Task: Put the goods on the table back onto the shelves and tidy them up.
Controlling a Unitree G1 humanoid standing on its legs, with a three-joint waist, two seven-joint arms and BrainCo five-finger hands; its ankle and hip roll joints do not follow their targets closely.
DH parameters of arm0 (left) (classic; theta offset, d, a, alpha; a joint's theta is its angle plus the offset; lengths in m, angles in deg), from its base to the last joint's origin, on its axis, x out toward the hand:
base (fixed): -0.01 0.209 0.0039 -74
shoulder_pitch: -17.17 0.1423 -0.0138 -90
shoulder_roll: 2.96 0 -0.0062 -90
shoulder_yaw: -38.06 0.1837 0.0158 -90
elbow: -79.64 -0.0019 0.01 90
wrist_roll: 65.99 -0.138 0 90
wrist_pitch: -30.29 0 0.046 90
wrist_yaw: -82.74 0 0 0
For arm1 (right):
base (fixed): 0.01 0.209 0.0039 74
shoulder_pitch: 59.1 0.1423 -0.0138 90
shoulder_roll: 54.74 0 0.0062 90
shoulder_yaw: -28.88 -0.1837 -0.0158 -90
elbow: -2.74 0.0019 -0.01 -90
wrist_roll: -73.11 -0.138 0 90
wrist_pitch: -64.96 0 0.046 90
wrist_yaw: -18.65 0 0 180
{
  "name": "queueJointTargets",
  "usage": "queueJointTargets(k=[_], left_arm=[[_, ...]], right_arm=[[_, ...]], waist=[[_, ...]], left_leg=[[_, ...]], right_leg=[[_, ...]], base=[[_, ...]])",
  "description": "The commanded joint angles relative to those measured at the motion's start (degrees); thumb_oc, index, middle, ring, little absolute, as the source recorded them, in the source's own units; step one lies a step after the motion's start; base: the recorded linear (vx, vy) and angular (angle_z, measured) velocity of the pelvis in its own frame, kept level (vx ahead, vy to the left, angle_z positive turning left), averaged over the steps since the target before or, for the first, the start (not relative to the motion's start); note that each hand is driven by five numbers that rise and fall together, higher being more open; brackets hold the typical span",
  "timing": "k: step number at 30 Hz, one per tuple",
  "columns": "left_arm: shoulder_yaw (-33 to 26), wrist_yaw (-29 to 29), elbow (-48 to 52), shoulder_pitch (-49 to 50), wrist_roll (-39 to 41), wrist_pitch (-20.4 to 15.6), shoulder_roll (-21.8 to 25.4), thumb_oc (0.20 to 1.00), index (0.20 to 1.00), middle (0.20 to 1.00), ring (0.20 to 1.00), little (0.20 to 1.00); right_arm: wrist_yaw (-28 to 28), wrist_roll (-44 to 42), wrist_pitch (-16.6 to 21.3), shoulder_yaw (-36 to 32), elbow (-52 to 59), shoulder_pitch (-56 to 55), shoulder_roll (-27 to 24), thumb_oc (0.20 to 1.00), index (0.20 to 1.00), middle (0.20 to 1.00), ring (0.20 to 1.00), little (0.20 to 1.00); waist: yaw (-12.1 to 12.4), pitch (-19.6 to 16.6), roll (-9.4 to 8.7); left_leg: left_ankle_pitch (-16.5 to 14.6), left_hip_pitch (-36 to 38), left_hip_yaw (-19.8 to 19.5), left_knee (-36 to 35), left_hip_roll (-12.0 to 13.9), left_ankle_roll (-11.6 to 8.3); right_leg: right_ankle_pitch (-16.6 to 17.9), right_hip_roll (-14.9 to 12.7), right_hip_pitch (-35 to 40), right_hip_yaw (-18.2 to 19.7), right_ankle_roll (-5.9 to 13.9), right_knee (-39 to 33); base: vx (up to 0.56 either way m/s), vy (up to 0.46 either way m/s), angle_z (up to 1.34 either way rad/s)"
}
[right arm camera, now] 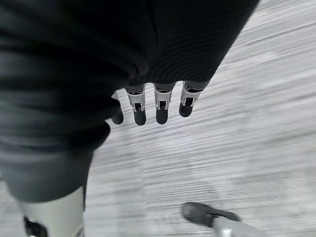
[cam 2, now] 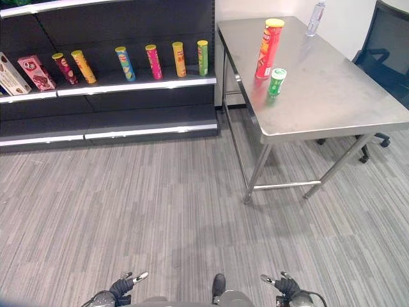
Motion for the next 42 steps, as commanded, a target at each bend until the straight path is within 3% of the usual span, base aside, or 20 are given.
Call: queueJointTargets(k=[1, 4, 5, 6, 8, 13, 16, 18, 19, 20, 22, 24, 25, 26, 27, 29, 30, 32, 35, 42], left_arm=[[1.92, 0.66, 1.03, -0.43, 0.35, -0.27, 1.7, 1.0, 1.0, 1.0, 1.0, 1.0], [2.12, 0.71, 0.03, -0.33, -0.39, -0.21, 1.42, 1.0, 1.0, 1.0, 1.0, 1.0], [2.08, 0.73, -0.16, -0.32, -0.41, -0.21, 1.5, 1.0, 1.0, 1.0, 1.0, 1.0], [2.08, 0.74, -0.16, -0.29, -0.41, -0.22, 1.48, 1.0, 1.0, 1.0, 1.0, 1.0], [1.92, 0.68, -0.21, 0.03, -0.58, -0.34, 1.51, 1.0, 1.0, 1.0, 1.0, 1.0], [0.55, 0.62, -1.72, 1.19, -0.19, -0.15, 1.39, 1.0, 1.0, 1.0, 1.0, 1.0], [-0.39, 0.94, -1.93, 1.82, 0.86, -0.19, 1.7, 1.0, 1.0, 1.0, 1.0, 1.0], [-0.36, 1.29, -1.9, 1.35, 1.28, -0.13, 2.31, 1.0, 1.0, 1.0, 1.0, 1.0], [-0.36, 1.28, -1.9, 1.35, 1.28, -0.13, 2.33, 1.0, 1.0, 1.0, 1.0, 1.0], [0.0, 1.1, -1.34, 1.0, 1.25, -0.07, 2.91, 1.0, 1.0, 1.0, 1.0, 1.0], [0.67, 1.11, -0.61, 0.35, 1.19, 0.01, 3.45, 1.0, 1.0, 1.0, 1.0, 1.0], [0.65, 1.2, -0.22, 0.11, 1.44, 0.12, 3.83, 1.0, 1.0, 1.0, 1.0, 1.0], [0.38, 1.42, 0.6, -0.35, 1.68, 0.14, 4.55, 1.0, 1.0, 1.0, 1.0, 1.0], [0.37, 1.43, 0.61, -0.34, 1.68, 0.14, 4.55, 1.0, 1.0, 1.0, 1.0, 1.0], [0.29, 1.46, 1.0, -0.53, 1.89, 0.09, 4.62, 1.0, 1.0, 1.0, 1.0, 1.0], [0.95, 1.64, 1.34, -1.38, 2.01, -0.4, 4.57, 1.0, 1.0, 1.0, 1.0, 1.0], [1.6, 1.83, 1.47, -2.11, 1.93, -0.76, 4.89, 1.0, 1.0, 1.0, 1.0, 1.0], [1.82, 1.58, 1.25, -2.19, 0.67, -0.57, 5.05, 1.0, 1.0, 1.0, 1.0, 1.0], [1.52, 1.58, 0.11, -1.73, -0.23, -0.82, 3.97, 1.0, 1.0, 1.0, 1.0, 1.0], [1.99, 1.36, -1.49, -1.46, -1.93, -0.65, 3.7, 1.0, 1.0, 1.0, 1.0, 1.0]], right_arm=[[-0.13, -2.43, 1.53, 1.7, 1.83, -0.18, -1.73, 1.0, 1.0, 1.0, 1.0, 1.0], [0.16, -2.01, 2.03, 2.41, 2.26, -0.29, -1.6, 1.0, 1.0, 1.0, 1.0, 1.0], [0.26, -1.59, 2.03, 2.51, 2.48, -0.52, -1.8, 1.0, 1.0, 1.0, 1.0, 1.0], [0.25, -1.59, 2.04, 2.52, 2.48, -0.56, -1.81, 1.0, 1.0, 1.0, 1.0, 1.0], [0.69, -0.98, 2.19, 2.37, 1.51, -0.57, -2.01, 1.0, 1.0, 1.0, 1.0, 1.0], [0.43, 0.61, 1.75, 1.73, -2.24, -0.78, -1.77, 1.0, 1.0, 1.0, 1.0, 1.0], [-0.23, 1.57, 1.18, 1.02, -4.54, -1.09, -1.31, 1.0, 1.0, 1.0, 1.0, 1.0], [-0.28, 1.36, 1.11, 0.55, -5.81, -0.79, -1.27, 1.0, 1.0, 1.0, 1.0, 1.0], [-0.28, 1.36, 1.12, 0.55, -5.82, -0.79, -1.25, 1.0, 1.0, 1.0, 1.0, 1.0], [-0.21, 1.04, 1.04, 0.13, -5.51, -0.92, -1.42, 1.0, 1.0, 1.0, 1.0, 1.0], [0.25, -0.48, 1.24, -0.92, -4.7, -0.6, -1.72, 1.0, 1.0, 1.0, 1.0, 1.0], [0.32, -1.0, 1.15, -1.18, -4.1, -0.56, -1.58, 1.0, 1.0, 1.0, 1.0, 1.0], [0.46, -1.8, 1.47, -1.6, -2.66, -1.3, -1.23, 1.0, 1.0, 1.0, 1.0, 1.0], [0.46, -1.8, 1.46, -1.59, -2.63, -1.31, -1.23, 1.0, 1.0, 1.0, 1.0, 1.0], [0.56, -1.94, 1.53, -1.66, -2.44, -1.58, -1.04, 1.0, 1.0, 1.0, 1.0, 1.0], [0.68, -2.3, 1.38, -1.83, -3.14, -1.63, -1.1, 1.0, 1.0, 1.0, 1.0, 1.0], [0.94, -3.03, 1.3, -2.08, -3.99, -1.3, -1.3, 1.0, 1.0, 1.0, 1.0, 1.0], [0.78, -3.14, 1.05, -2.61, -5.3, -1.75, -1.17, 1.0, 1.0, 1.0, 1.0, 1.0], [0.77, -3.09, 0.93, -2.85, -7.5, -2.42, -1.19, 1.0, 1.0, 1.0, 1.0, 1.0], [1.47, -2.96, 0.75, -4.36, -10.47, -2.73, -1.36, 1.0, 1.0, 1.0, 1.0, 1.0]], waist=[[0.99, 2.14, -2.0], [2.51, 2.68, -1.49], [3.24, 2.34, -0.01], [3.19, 2.47, -0.17], [4.41, 2.35, 0.7], [6.06, 1.16, 1.75], [7.34, -0.71, 0.96], [7.4, -1.14, 0.1], [7.5, -1.17, 0.02], [6.76, -0.61, -0.06], [5.12, 0.5, 0.91], [4.32, 1.23, 1.6], [3.0, 1.97, 3.14], [2.94, 2.02, 2.94], [2.48, 2.25, 3.25], [1.12, 2.89, 2.79], [0.35, 3.61, 2.05], [-0.22, 3.15, 0.64], [0.41, 2.03, -0.45], [0.17, 0.66, -0.66]], left_leg=[[-0.1, 1.41, 7.16, -13.52, -0.76, 5.43], [-2.19, -2.89, 8.12, -31.88, -0.1, 6.68], [2.01, -3.1, 6.86, -46.74, 0.23, 5.98], [2.43, -2.44, 6.91, -47.61, -0.01, 5.97], [5.78, -5.03, 5.43, -57.06, -0.23, 4.95], [9.7, -5.69, 3.86, -59.58, 0.52, 3.28], [10.33, -4.44, 3.41, -57.86, -0.94, 4.47], [8.67, -2.96, 4.51, -57.26, -2.18, 6.14], [8.64, -2.97, 4.63, -57.25, -2.22, 6.18], [7.0, -0.05, 4.78, -58.18, -4.1, 8.33], [5.32, 2.34, 4.6, -58.7, -5.08, 10.22], [4.74, 3.87, 4.33, -58.9, -5.06, 11.11], [3.33, 6.45, 4.36, -59.62, -4.51, 11.67], [3.28, 6.46, 4.35, -59.57, -4.72, 11.68], [2.58, 7.48, 4.51, -59.77, -4.39, 11.55], [0.91, 9.79, 3.85, -60.27, -4.82, 10.49], [0.08, 10.39, 3.38, -59.99, -5.34, 9.85], [-1.07, 11.14, 2.88, -59.86, -6.34, 9.59], [-1.67, 11.84, 3.52, -60.3, -6.21, 9.07], [-2.66, 12.68, 4.02, -60.3, -5.3, 8.52]], right_leg=[[-0.62, -2.84, 0.75, 2.33, 9.34, 0.18], [-2.9, -2.55, 3.4, 3.59, 10.58, -0.1], [-4.17, -1.52, 4.87, 4.01, 11.08, -0.26], [-4.29, -1.7, 5.13, 3.96, 11.11, -0.26], [-6.38, -0.43, 7.87, 5.07, 10.98, -0.47], [-10.3, -0.67, 13.17, 9.8, 12.31, -0.47], [-9.76, -4.78, 13.78, 11.04, 14.28, 2.07], [-6.43, -7.38, 10.73, 11.91, 15.78, 9.93], [-6.52, -7.48, 10.61, 12.01, 15.82, 10.07], [-0.98, -8.98, 5.61, 12.21, 16.55, 21.37], [6.04, -9.09, 0.54, 12.77, 16.09, 31.97], [6.8, -8.92, -2.47, 12.67, 15.56, 37.82], [5.78, -8.92, -6.68, 10.66, 15.11, 43.44], [5.51, -9.15, -6.78, 10.68, 15.12, 43.82], [3.37, -10.25, -8.37, 8.43, 14.72, 42.7], [-1.42, -10.7, -10.11, 4.06, 13.59, 30.41], [-1.17, -9.26, -9.7, 3.14, 14.45, 18.58], [-0.7, -8.32, -7.29, 4.6, 15.43, 8.79], [0.77, -7.55, -3.9, 4.62, 16.04, 3.69], [1.18, -6.32, -1.57, 5.18, 15.43, 0.68]], base=[[0.33, -0.025, -0.27], [0.42, 0.075, -0.16], [0.38, 0.133, 0.0], [0.4, 0.12, 0.11], [0.3, 0.046, -0.05], [0.45, 0.147, -0.51], [0.38, 0.239, -0.96], [0.26, 0.179, -0.85], [0.25, 0.232, -0.31], [0.19, 0.25, -0.14], [0.18, 0.311, 0.13], [0.13, 0.216, 0.48], [0.14, 0.15, 0.44], [0.22, 0.18, 0.2], [0.2, 0.028, 0.24], [0.33, -0.05, 0.19], [0.3, -0.151, 0.07], [0.18, -0.105, 0.29], [0.14, -0.071, 0.54], [0.09, -0.047, -0.1]])
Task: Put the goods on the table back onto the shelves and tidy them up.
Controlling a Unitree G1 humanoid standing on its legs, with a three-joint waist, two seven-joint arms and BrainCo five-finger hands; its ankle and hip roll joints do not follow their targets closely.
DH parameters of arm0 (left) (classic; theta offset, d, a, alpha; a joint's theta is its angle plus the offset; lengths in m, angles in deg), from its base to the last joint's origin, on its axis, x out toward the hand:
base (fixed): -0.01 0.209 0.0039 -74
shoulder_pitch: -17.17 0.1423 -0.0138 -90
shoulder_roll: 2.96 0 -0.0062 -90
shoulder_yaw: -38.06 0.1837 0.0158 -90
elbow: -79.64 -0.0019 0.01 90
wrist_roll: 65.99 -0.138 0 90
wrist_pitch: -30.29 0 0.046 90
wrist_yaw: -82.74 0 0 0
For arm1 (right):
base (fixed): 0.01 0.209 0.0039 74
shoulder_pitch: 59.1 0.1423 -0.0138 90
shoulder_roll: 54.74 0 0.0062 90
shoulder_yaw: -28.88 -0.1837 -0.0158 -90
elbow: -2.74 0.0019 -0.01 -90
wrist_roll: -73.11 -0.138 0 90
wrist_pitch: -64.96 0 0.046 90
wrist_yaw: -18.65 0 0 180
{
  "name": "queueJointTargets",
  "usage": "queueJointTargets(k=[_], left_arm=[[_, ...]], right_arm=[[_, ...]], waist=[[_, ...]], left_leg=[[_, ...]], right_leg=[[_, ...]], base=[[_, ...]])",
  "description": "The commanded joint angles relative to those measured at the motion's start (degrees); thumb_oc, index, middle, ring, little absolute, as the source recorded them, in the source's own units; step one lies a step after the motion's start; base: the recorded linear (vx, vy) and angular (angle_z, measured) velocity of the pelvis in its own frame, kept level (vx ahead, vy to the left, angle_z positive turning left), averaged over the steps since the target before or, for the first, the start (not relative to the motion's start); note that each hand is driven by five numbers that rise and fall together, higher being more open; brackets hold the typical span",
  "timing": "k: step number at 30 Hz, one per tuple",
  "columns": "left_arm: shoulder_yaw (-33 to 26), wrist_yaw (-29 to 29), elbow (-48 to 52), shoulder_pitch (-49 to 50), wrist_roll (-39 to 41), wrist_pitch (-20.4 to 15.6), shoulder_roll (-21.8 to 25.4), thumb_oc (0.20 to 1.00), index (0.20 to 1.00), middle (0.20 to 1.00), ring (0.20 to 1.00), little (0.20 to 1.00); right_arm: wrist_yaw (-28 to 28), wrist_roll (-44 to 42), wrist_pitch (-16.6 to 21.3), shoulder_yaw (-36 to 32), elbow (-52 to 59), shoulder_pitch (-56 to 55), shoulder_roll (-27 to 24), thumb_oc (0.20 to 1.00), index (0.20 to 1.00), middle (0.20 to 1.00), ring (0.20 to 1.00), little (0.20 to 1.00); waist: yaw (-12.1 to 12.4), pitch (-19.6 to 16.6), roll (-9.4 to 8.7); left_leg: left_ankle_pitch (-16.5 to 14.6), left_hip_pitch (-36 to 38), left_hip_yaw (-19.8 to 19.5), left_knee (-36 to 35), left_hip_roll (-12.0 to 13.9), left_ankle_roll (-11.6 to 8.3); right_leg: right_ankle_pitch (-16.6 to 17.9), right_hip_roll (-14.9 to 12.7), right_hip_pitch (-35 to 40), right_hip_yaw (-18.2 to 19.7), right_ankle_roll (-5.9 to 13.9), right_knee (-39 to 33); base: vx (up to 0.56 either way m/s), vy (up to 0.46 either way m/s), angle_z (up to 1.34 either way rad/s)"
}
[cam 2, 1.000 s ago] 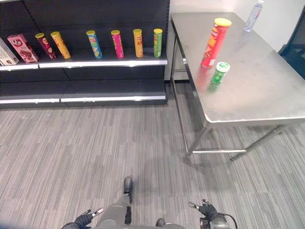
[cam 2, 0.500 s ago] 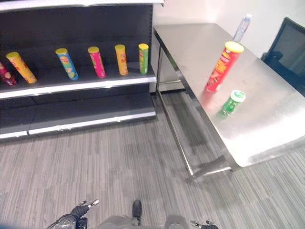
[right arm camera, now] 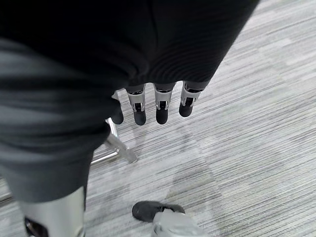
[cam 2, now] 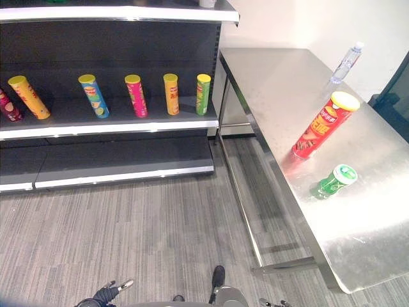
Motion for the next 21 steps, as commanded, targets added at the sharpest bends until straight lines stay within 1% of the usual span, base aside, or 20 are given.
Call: queueJointTargets(k=[1, 4, 6, 7, 10, 11, 12, 13, 14, 15, 16, 17, 18, 19, 20, 21], left_arm=[[-0.16, 0.18, -0.84, -3.43, -1.7, -0.99, 0.61, 1.0, 1.0, 1.0, 1.0, 1.0], [-0.36, -0.1, -0.95, -3.21, -2.87, -0.89, 1.31, 1.0, 1.0, 1.0, 1.0, 1.0], [-1.06, -0.47, -0.98, -3.5, -2.39, -0.97, 1.87, 1.0, 1.0, 1.0, 1.0, 1.0], [-1.03, -0.47, -0.98, -3.51, -2.39, -0.97, 1.85, 1.0, 1.0, 1.0, 1.0, 1.0], [-1.7, -1.09, -0.79, -3.54, -2.24, -0.98, 2.7, 1.0, 1.0, 1.0, 1.0, 1.0], [-1.95, -1.14, -0.79, -3.57, -2.58, -1.09, 2.88, 1.0, 1.0, 1.0, 1.0, 1.0], [-2.34, -1.26, -0.74, -3.39, -2.68, -1.1, 3.02, 1.0, 1.0, 1.0, 1.0, 1.0], [-2.29, -1.24, -0.75, -3.44, -2.68, -1.1, 2.96, 1.0, 1.0, 1.0, 1.0, 1.0], [-2.47, -1.27, -0.59, -3.41, -3.0, -1.16, 2.85, 1.0, 1.0, 1.0, 1.0, 1.0], [-3.1, -1.02, -0.13, -2.94, -3.87, -1.32, 2.21, 1.0, 1.0, 1.0, 1.0, 1.0], [-3.57, -0.59, 0.09, -2.6, -4.04, -1.38, 1.81, 1.0, 1.0, 1.0, 1.0, 1.0], [-3.76, -0.43, 0.36, -2.16, -4.08, -1.32, 1.42, 1.0, 1.0, 1.0, 1.0, 1.0], [-4.15, -0.25, 0.59, -1.43, -4.3, -1.14, 0.92, 1.0, 1.0, 1.0, 1.0, 1.0], [-4.44, -0.03, 0.56, -1.0, -4.56, -1.09, 0.31, 1.0, 1.0, 1.0, 1.0, 1.0], [-4.41, -0.1, 0.61, -0.67, -4.62, -1.06, -0.2, 1.0, 1.0, 1.0, 1.0, 1.0], [-4.49, -0.09, 0.62, -0.68, -4.64, -1.05, -0.27, 1.0, 1.0, 1.0, 1.0, 1.0]], right_arm=[[1.21, -1.15, 0.38, -1.56, -1.67, 1.65, -2.77, 1.0, 1.0, 1.0, 1.0, 1.0], [1.01, -2.22, -0.1, -4.44, -4.83, -0.8, -2.87, 1.0, 1.0, 1.0, 1.0, 1.0], [0.87, -6.85, -0.18, -10.79, -9.21, -3.37, -4.95, 1.0, 1.0, 1.0, 1.0, 1.0], [0.86, -6.86, -0.17, -10.82, -9.22, -3.38, -4.97, 1.0, 1.0, 1.0, 1.0, 1.0], [0.82, -8.35, -1.0, -16.97, -13.85, -5.37, -9.97, 1.0, 1.0, 1.0, 1.0, 1.0], [1.08, -9.31, -1.08, -20.48, -15.11, -6.2, -12.76, 1.0, 1.0, 1.0, 1.0, 1.0], [2.02, -12.02, -0.75, -26.22, -15.4, -7.24, -17.16, 1.0, 1.0, 1.0, 1.0, 1.0], [2.0, -12.01, -0.76, -26.31, -15.39, -7.27, -17.2, 1.0, 1.0, 1.0, 1.0, 1.0], [2.48, -12.55, -0.4, -28.55, -15.34, -8.09, -19.02, 1.0, 1.0, 1.0, 1.0, 1.0], [4.32, -12.64, 1.11, -34.59, -9.26, -10.09, -24.07, 1.0, 1.0, 1.0, 1.0, 1.0], [6.22, -12.26, 2.65, -37.79, -1.5, -11.48, -26.01, 1.0, 1.0, 1.0, 1.0, 1.0], [8.23, -10.91, 4.09, -40.05, 6.63, -12.49, -27.39, 1.0, 1.0, 1.0, 1.0, 1.0], [10.85, -8.21, 5.28, -41.71, 17.74, -13.55, -28.17, 1.0, 1.0, 1.0, 1.0, 1.0], [12.31, -5.71, 6.62, -42.59, 26.94, -13.42, -28.58, 1.0, 1.0, 1.0, 1.0, 1.0], [13.66, -2.88, 8.06, -42.66, 34.79, -11.39, -30.86, 1.0, 1.0, 1.0, 1.0, 1.0], [13.79, -2.69, 7.84, -42.68, 35.1, -11.37, -30.78, 1.0, 1.0, 1.0, 1.0, 1.0]], waist=[[-0.32, 2.19, 1.02], [-1.38, 1.58, 1.03], [-2.76, 1.25, 1.02], [-2.7, 1.27, 1.05], [-3.74, 0.69, 0.91], [-4.08, 0.57, 0.98], [-4.7, 0.47, 0.97], [-4.65, 0.39, 1.0], [-4.97, 0.21, 0.92], [-5.63, -0.26, 1.16], [-6.11, -0.05, 1.13], [-6.34, -0.18, 1.34], [-6.59, -0.2, 1.52], [-6.82, -0.03, 1.67], [-6.7, -0.28, 1.93], [-6.72, -0.22, 2.01]], left_leg=[[2.21, -5.24, 2.56, -0.04, 4.66, -5.58], [1.37, -4.05, 3.84, -0.04, 5.22, -5.82], [0.76, -3.4, 5.4, -0.04, 5.71, -5.99], [0.74, -3.38, 5.45, -0.04, 5.72, -6.0], [0.26, -2.84, 6.52, -0.04, 6.02, -6.21], [-0.01, -2.55, 6.83, -0.04, 6.12, -6.29], [-0.55, -2.0, 7.03, -0.04, 6.24, -6.42], [-0.36, -2.2, 7.04, -0.04, 6.2, -6.41], [-0.47, -2.09, 7.1, -0.04, 6.21, -6.46], [-0.87, -1.82, 7.25, -0.04, 6.29, -6.56], [-0.47, -1.87, 7.49, -0.04, 6.22, -6.58], [-1.0, -1.78, 7.58, -0.04, 6.31, -6.59], [-1.09, -1.73, 7.93, -0.04, 6.39, -6.58], [-0.82, -1.65, 8.31, -0.04, 6.34, -6.51], [-1.35, -1.29, 8.65, -0.04, 6.5, -6.5], [-1.4, -1.24, 8.71, -0.04, 6.54, -6.52]], right_leg=[[-6.8, -0.98, 6.3, 2.3, 5.37, 0.97], [-7.03, -0.47, 6.98, 3.32, 5.43, 0.28], [-6.95, 0.02, 6.81, 4.68, 5.59, 0.23], [-6.95, 0.04, 6.82, 4.72, 5.59, 0.24], [-6.95, 0.3, 6.81, 5.55, 5.81, 0.15], [-7.07, 0.36, 6.91, 5.83, 5.93, 0.15], [-7.43, 0.49, 7.28, 5.93, 6.13, 0.15], [-7.28, 0.45, 7.08, 5.95, 6.11, 0.15], [-7.35, 0.42, 7.08, 6.02, 6.21, 0.15], [-7.57, 0.44, 7.17, 6.32, 6.45, 0.15], [-7.09, 0.38, 7.01, 6.67, 6.46, 0.15], [-7.43, 0.44, 6.97, 6.89, 6.59, 0.15], [-7.4, 0.47, 6.88, 7.12, 6.65, 0.15], [-7.07, 0.52, 6.68, 7.46, 6.54, 0.15], [-7.55, 0.77, 6.75, 7.85, 6.53, 0.15], [-7.56, 0.81, 6.77, 7.9, 6.52, 0.15]], base=[[0.09, -0.032, -0.14], [0.1, -0.036, -0.3], [0.08, -0.017, -0.14], [0.06, -0.01, -0.16], [0.06, -0.002, -0.27], [0.09, 0.009, -0.27], [0.05, 0.007, -0.38], [0.05, 0.005, -0.39], [0.06, 0.007, -0.3], [0.05, 0.011, -0.13], [0.05, 0.015, -0.02], [0.0, 0.0, 0.0], [0.0, 0.024, -0.21], [0.01, 0.025, -0.4], [0.01, 0.018, -0.31], [0.04, 0.0, -0.17]])
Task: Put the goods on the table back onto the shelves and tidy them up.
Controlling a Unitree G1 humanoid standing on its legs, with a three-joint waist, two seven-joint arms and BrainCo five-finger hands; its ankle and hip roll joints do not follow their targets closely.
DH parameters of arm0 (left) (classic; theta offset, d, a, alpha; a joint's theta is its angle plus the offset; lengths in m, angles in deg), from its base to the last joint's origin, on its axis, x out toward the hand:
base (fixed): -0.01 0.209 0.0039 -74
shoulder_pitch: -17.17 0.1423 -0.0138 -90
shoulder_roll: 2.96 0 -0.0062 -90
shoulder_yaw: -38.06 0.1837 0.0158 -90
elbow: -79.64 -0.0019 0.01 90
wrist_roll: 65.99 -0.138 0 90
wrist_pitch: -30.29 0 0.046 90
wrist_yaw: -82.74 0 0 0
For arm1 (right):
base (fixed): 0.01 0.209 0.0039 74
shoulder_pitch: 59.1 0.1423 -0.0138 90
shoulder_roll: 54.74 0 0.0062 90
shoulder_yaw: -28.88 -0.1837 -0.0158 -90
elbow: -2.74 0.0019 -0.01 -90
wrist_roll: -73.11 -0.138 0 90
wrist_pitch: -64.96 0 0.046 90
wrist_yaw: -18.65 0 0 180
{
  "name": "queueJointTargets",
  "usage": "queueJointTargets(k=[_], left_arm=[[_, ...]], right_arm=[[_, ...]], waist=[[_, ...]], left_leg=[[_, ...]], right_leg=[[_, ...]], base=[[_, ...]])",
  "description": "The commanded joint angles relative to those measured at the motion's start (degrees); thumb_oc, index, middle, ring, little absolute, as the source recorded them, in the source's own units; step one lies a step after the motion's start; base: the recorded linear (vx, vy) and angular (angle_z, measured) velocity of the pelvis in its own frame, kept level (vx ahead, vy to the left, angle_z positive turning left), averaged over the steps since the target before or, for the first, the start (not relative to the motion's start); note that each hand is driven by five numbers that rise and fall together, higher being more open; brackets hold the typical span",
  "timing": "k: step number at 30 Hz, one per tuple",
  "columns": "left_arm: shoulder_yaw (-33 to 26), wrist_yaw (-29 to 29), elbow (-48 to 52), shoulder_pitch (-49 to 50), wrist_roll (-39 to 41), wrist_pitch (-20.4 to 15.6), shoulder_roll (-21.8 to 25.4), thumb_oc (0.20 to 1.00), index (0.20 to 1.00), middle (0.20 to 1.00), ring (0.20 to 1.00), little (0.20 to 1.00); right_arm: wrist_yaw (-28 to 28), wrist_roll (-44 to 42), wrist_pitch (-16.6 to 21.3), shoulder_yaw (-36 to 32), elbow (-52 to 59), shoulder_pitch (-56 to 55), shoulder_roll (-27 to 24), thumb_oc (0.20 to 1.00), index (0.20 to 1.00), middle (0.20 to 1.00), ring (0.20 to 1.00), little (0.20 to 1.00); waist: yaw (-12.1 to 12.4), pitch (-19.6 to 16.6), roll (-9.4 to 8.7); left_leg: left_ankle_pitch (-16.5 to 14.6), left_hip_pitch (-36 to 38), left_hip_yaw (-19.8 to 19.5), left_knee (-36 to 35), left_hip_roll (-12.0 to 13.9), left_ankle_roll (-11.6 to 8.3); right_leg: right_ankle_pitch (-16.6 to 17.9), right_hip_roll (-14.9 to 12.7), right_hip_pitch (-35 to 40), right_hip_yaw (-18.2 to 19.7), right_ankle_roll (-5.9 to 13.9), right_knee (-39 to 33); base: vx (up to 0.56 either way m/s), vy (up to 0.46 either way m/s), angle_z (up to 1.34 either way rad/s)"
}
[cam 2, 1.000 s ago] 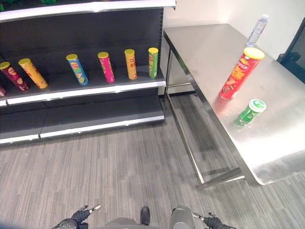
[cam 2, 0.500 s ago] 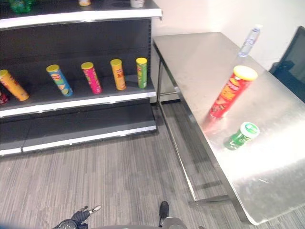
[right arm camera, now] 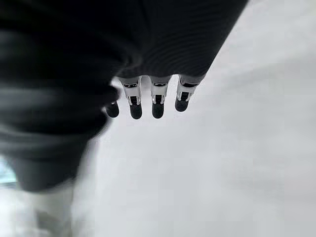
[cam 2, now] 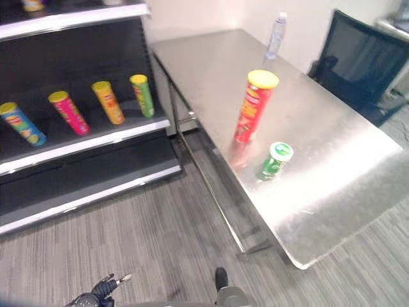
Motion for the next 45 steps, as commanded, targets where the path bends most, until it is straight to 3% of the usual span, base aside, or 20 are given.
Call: queueJointTargets(k=[1, 7, 9, 12, 14, 17, 18, 23, 38, 45], left_arm=[[0.5, 0.32, -2.64, -2.19, -2.12, -0.97, 1.09, 1.0, 1.0, 1.0, 1.0, 1.0], [1.24, -0.46, 0.38, -0.97, -1.33, -1.64, 2.12, 1.0, 1.0, 1.0, 1.0, 1.0], [1.49, -0.77, 1.08, -0.22, -0.79, -1.74, 2.22, 1.0, 1.0, 1.0, 1.0, 1.0], [1.5, -1.16, 1.4, 0.28, -0.56, -1.78, 2.12, 1.0, 1.0, 1.0, 1.0, 1.0], [1.96, -2.4, 1.81, 1.17, -0.56, -1.58, 2.0, 1.0, 1.0, 1.0, 1.0, 1.0], [1.8, -2.4, 1.82, 1.21, -0.57, -1.58, 1.99, 1.0, 1.0, 1.0, 1.0, 1.0], [2.63, -2.79, 2.77, 1.5, -0.51, -1.68, 2.19, 1.0, 1.0, 1.0, 1.0, 1.0], [2.5, -2.94, 3.13, 1.41, 0.51, -1.9, 2.32, 1.0, 1.0, 1.0, 1.0, 1.0], [1.91, -2.19, 0.44, 2.81, 1.57, -2.04, 1.68, 1.0, 1.0, 1.0, 1.0, 1.0], [1.84, -1.37, 0.0, 2.96, 1.85, -2.14, 1.42, 1.0, 1.0, 1.0, 1.0, 1.0]], right_arm=[[4.49, 5.74, 4.82, 1.53, 4.43, 6.23, -4.92, 1.0, 1.0, 1.0, 1.0, 1.0], [2.25, 5.09, 7.98, 1.47, 10.65, 11.46, -11.83, 1.0, 1.0, 1.0, 1.0, 1.0], [-2.2, 3.5, 8.29, 6.01, 13.02, 13.93, -13.76, 1.0, 1.0, 1.0, 1.0, 1.0], [-4.18, 2.65, 8.22, 7.7, 15.6, 14.29, -12.97, 1.0, 1.0, 1.0, 1.0, 1.0], [-9.88, 5.24, 6.76, 16.28, 20.55, 16.51, -14.19, 1.0, 1.0, 1.0, 1.0, 1.0], [-9.86, 5.27, 6.73, 16.58, 20.48, 16.81, -14.23, 1.0, 1.0, 1.0, 1.0, 1.0], [-13.47, 4.25, 6.84, 22.1, 24.72, 19.14, -15.26, 1.0, 1.0, 1.0, 1.0, 1.0], [-15.97, 5.01, 6.69, 26.55, 26.83, 20.75, -16.4, 1.0, 1.0, 1.0, 1.0, 1.0], [-15.78, 10.33, 6.94, 38.98, 21.3, 29.78, -17.28, 1.0, 1.0, 1.0, 1.0, 1.0], [-14.36, 14.07, 6.93, 41.7, 18.97, 31.77, -18.43, 1.0, 1.0, 1.0, 1.0, 1.0]], waist=[[1.82, -0.74, -0.79], [3.53, -0.89, -1.27], [4.38, -0.72, -1.63], [4.55, -0.64, -1.71], [5.95, -0.36, -1.86], [5.78, -0.35, -1.88], [6.72, -0.22, -1.92], [7.4, -0.14, -1.92], [9.69, -0.06, -1.23], [10.37, -0.03, -1.47]], left_leg=[[-0.04, -2.42, 1.2, 0.44, -0.44, -2.81], [0.1, -2.05, 0.68, 0.44, 0.33, -3.38], [0.48, -1.89, 0.28, 0.44, 0.61, -3.73], [0.62, -1.9, 0.06, 0.44, 0.72, -3.84], [1.21, -2.11, -0.46, 0.44, 1.02, -4.08], [1.21, -2.11, -0.47, 0.44, 1.03, -4.09], [1.74, -2.18, -0.74, 0.44, 1.42, -4.54], [2.34, -2.67, -1.5, 0.44, 1.7, -4.96], [3.51, -3.72, -4.48, 0.44, 2.07, -5.78], [3.74, -4.01, -5.41, 0.44, 2.22, -6.06]], right_leg=[[-4.84, -1.12, 4.37, -0.1, 5.02, 0.25], [-5.61, -0.72, 5.18, -0.96, 4.75, 0.25], [-5.84, -0.48, 5.67, -1.68, 4.49, 0.25], [-5.98, -0.42, 5.82, -1.96, 4.38, 0.25], [-6.01, -0.18, 5.88, -2.54, 4.06, 0.25], [-6.02, -0.17, 5.89, -2.55, 4.05, 0.25], [-6.23, -0.02, 6.15, -3.22, 3.74, 0.25], [-6.64, 0.06, 6.42, -4.43, 3.45, 0.25], [-7.66, 0.0, 7.62, -8.05, 2.66, 0.25], [-8.02, 0.04, 8.09, -9.58, 2.53, 0.25]], base=[[0.0, 0.0, 0.0], [0.02, -0.047, 0.1], [0.02, -0.07, 0.02], [0.0, -0.042, 0.1], [-0.02, -0.09, 0.18], [0.0, -0.037, 0.06], [0.0, -0.073, 0.07], [-0.01, -0.045, 0.15], [0.01, -0.033, 0.16], [0.01, -0.014, 0.15]])
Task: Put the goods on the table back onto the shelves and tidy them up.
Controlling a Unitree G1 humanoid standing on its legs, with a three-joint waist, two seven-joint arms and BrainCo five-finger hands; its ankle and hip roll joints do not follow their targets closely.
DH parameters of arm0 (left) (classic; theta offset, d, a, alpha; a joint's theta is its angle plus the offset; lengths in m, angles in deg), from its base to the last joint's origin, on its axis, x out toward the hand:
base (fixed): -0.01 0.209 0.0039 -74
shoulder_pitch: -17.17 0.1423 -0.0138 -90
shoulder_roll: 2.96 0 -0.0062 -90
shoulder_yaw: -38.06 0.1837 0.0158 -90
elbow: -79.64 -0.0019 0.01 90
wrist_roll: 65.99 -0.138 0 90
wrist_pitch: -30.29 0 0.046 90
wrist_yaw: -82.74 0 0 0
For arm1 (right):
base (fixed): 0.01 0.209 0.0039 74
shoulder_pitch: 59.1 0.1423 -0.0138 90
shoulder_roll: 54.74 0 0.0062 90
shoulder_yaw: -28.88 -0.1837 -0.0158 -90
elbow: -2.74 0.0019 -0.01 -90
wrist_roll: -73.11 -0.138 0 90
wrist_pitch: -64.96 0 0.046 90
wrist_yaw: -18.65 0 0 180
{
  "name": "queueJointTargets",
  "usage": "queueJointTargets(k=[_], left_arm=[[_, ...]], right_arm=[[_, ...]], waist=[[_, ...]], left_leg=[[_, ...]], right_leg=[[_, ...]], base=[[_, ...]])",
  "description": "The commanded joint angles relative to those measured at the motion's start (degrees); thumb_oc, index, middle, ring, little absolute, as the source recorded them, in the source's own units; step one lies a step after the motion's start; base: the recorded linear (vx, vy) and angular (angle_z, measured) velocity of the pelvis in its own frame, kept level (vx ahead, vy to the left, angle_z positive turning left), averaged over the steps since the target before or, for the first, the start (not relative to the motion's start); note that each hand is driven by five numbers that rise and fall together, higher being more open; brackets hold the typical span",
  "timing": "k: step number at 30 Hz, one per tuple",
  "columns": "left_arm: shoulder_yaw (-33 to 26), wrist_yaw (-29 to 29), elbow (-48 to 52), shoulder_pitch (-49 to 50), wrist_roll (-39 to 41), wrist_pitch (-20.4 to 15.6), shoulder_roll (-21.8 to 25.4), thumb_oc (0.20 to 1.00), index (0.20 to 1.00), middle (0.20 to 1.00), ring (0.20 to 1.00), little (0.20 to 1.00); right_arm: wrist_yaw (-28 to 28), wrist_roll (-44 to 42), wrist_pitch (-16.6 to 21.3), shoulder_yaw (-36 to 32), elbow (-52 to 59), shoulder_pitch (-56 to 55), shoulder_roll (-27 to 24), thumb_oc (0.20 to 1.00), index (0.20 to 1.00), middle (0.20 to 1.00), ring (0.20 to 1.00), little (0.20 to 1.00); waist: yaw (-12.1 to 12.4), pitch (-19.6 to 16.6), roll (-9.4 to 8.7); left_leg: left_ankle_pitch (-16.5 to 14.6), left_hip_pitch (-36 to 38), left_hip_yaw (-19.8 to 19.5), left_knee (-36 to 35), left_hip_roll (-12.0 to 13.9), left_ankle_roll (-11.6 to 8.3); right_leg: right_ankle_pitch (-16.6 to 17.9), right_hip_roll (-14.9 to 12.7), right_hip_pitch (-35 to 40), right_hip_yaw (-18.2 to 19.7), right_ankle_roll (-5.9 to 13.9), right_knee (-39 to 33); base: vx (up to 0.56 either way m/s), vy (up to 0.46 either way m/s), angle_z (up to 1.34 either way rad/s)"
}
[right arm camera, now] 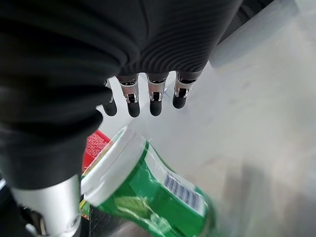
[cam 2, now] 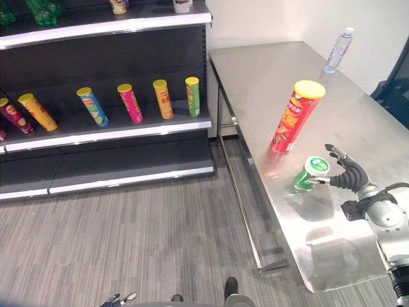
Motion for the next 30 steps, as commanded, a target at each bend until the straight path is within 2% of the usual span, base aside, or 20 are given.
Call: queueJointTargets(k=[1, 7, 12, 13, 14, 15, 20, 24, 30], left_arm=[[1.27, 0.88, -1.61, -3.19, 1.67, -1.38, 2.57, 1.0, 1.0, 1.0, 1.0, 1.0], [1.49, 1.21, -1.56, -3.21, 1.99, -1.6, 2.67, 1.0, 1.0, 1.0, 1.0, 1.0], [1.75, 0.9, -1.6, -3.42, 2.1, -1.53, 2.71, 1.0, 1.0, 1.0, 1.0, 1.0], [1.89, 0.81, -1.59, -3.46, 2.1, -1.56, 2.68, 1.0, 1.0, 1.0, 1.0, 1.0], [1.93, 0.75, -1.67, -3.46, 2.13, -1.56, 2.65, 1.0, 1.0, 1.0, 1.0, 1.0], [1.96, 0.65, -1.73, -3.52, 2.17, -1.54, 2.63, 1.0, 1.0, 1.0, 1.0, 1.0], [2.07, 0.66, -1.81, -3.86, 2.44, -1.59, 2.58, 1.0, 1.0, 1.0, 1.0, 1.0], [1.75, 0.85, -1.77, -4.2, 2.59, -1.58, 2.53, 1.0, 1.0, 1.0, 1.0, 1.0], [-0.7, 1.28, -2.34, -4.4, 2.05, -1.5, 2.64, 1.0, 1.0, 1.0, 1.0, 1.0]], right_arm=[[2.16, 1.27, 2.32, 3.37, -0.86, 5.54, -4.84, 1.0, 1.0, 1.0, 1.0, 1.0], [1.71, 1.98, 2.02, 5.32, -2.09, 6.27, -5.64, 1.0, 1.0, 1.0, 1.0, 1.0], [-1.69, 0.74, 1.33, 8.5, -1.76, 6.01, -7.79, 1.0, 1.0, 1.0, 1.0, 1.0], [-2.17, 0.44, 1.29, 9.18, -1.78, 6.08, -8.07, 0.95, 0.95, 0.95, 0.95, 0.95], [-2.51, 0.01, 1.34, 9.61, -1.77, 6.12, -8.17, 0.448, 0.448, 0.448, 0.448, 0.448], [-2.76, -0.08, 1.37, 10.07, -1.86, 6.29, -8.37, 0.2, 0.2, 0.2, 0.2, 0.2], [-3.39, 0.08, 1.21, 11.57, -1.62, 6.6, -9.24, 0.2, 0.2, 0.2, 0.2, 0.2], [-2.87, 0.71, 1.19, 9.87, -0.29, 5.16, -10.24, 0.2, 0.2, 0.2, 0.2, 0.2], [-1.45, -1.14, 2.11, -4.01, 10.59, -3.88, -12.5, 0.2, 0.2, 0.2, 0.2, 0.2]], waist=[[1.62, -0.29, -3.79], [2.08, -0.16, -4.12], [2.23, -0.14, -4.57], [2.3, -0.13, -4.65], [2.31, -0.11, -4.74], [2.29, -0.12, -4.8], [2.14, -0.14, -5.18], [1.78, -0.15, -5.3], [0.48, -0.29, -5.44]], left_leg=[[1.32, -1.09, 4.17, 0.03, 1.16, -3.65], [1.52, -1.49, 3.44, 0.03, 1.28, -3.87], [1.66, -1.78, 3.01, 0.03, 1.48, -4.24], [1.66, -1.72, 3.02, 0.03, 1.54, -4.29], [1.66, -1.67, 3.0, 0.03, 1.62, -4.34], [1.64, -1.63, 3.0, 0.03, 1.64, -4.35], [1.57, -1.5, 3.17, 0.03, 1.88, -4.44], [1.53, -1.4, 3.36, 0.03, 1.98, -4.49], [1.32, -0.95, 3.91, 0.03, 2.55, -4.64]], right_leg=[[-6.42, 0.81, 5.69, 0.51, 2.48, 0.55], [-6.56, 0.77, 5.86, -0.39, 2.41, 0.55], [-6.88, 0.87, 5.88, -0.94, 2.28, 0.55], [-6.92, 0.88, 5.92, -0.96, 2.29, 0.55], [-6.93, 0.9, 5.95, -0.96, 2.25, 0.55], [-6.96, 0.95, 5.99, -1.0, 2.22, 0.55], [-7.1, 1.11, 6.06, -0.86, 2.18, 0.55], [-7.17, 1.19, 6.09, -0.81, 2.14, 0.55], [-7.48, 1.6, 6.1, -0.15, 1.97, 0.56]], base=[[0.02, -0.019, 0.06], [0.01, -0.018, 0.1], [0.0, -0.014, 0.12], [0.01, -0.014, 0.13], [0.01, -0.013, 0.06], [0.0, 0.0, 0.0], [0.0, 0.0, 0.0], [0.0, 0.0, 0.0], [0.0, -0.011, 0.0]])
